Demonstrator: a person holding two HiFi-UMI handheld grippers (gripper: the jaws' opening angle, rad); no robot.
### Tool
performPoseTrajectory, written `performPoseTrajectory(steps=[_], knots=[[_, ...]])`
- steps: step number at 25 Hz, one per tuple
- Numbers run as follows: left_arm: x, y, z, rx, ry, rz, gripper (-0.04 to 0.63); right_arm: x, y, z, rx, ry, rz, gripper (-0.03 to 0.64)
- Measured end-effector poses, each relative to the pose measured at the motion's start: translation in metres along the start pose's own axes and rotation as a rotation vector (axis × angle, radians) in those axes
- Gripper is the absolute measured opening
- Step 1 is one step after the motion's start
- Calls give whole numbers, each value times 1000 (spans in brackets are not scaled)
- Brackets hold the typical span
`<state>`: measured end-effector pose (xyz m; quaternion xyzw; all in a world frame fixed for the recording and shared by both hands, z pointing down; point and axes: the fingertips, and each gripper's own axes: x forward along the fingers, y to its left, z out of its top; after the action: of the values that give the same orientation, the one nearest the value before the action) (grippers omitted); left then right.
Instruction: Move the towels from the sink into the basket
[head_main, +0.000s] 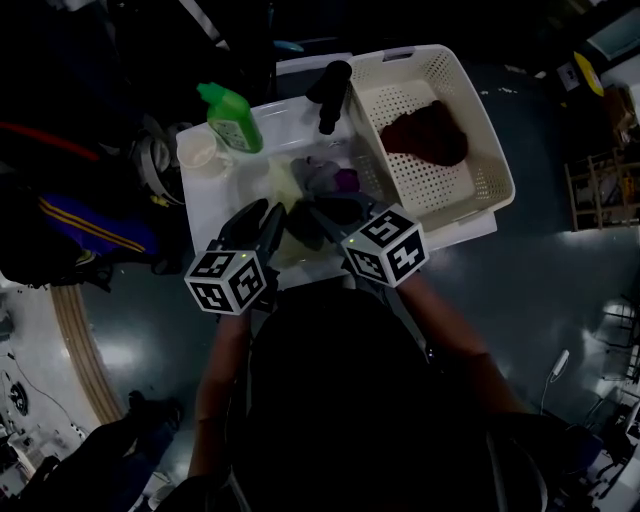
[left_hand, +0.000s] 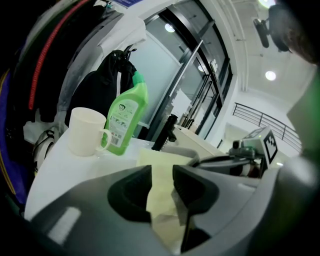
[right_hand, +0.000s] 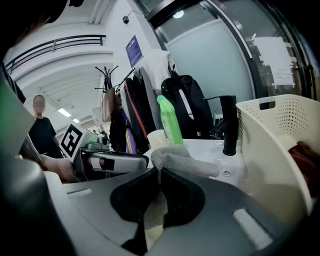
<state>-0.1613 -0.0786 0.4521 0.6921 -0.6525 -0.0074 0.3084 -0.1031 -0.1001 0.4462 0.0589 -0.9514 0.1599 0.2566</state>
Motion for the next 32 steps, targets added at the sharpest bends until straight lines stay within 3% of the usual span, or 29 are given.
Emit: performPoseTrajectory(steps=[11,16,26,29,32], knots=[[8,-20,9,-15,-18,-54,158,-20,-2,13,-42,-53,48,20],[2,-14,5,18,-14,-4,129,-3,-3,-2,-40,11,0,21],[-34,17,3,-7,-44,89,127,63,-10,-42,-57,170,-19,29],[-44,28,3,-15,-51,110,127,79,-13,-53,-66,215,-3,56],[-50,38,2,-25,-58,120,127,88,-8,-62,-56,246,32,147]])
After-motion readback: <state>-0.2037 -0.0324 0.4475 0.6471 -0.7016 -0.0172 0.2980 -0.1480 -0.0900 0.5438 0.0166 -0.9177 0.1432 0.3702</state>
